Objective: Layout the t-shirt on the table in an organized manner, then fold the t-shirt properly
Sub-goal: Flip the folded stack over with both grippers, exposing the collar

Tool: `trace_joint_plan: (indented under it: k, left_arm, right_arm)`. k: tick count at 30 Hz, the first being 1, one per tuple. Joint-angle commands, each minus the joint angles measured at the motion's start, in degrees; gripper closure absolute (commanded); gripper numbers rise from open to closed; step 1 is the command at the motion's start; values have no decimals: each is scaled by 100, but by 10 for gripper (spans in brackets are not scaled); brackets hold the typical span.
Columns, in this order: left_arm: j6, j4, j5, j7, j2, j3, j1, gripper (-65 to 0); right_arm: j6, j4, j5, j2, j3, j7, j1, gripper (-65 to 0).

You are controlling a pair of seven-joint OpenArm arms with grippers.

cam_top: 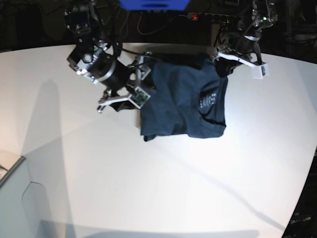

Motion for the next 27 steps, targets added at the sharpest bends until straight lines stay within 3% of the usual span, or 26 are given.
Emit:
trace_joint_plan:
  k: [1, 6, 10, 15, 20, 27]
  left_arm:
    - [-78, 94, -77, -136, -22, -24, 22, 0]
    - [-78, 94, -77, -154, -22, -24, 57, 0]
    - [-78, 85, -77, -154, -22, -24, 48, 0]
    - [-86, 85, -77, -154, -22, -24, 39, -1]
    - [-684, 85, -77, -119, -22, -173, 39, -1]
    - [-799, 76, -77, -110, -22, -261, 66, -1]
  right_arm:
    - [100, 59, 88, -3, -82, 131, 53, -352]
    - [100, -557, 88, -284, -188, 87, 413, -352]
    - [100, -1005, 88, -328, -179, 87, 616, -352]
    - [100, -1295, 88, -319, 419, 131, 668, -352]
    - [100, -1682, 88, -310, 1157, 122, 844, -352]
    - [100, -1286, 88, -310, 1579, 131, 712, -352]
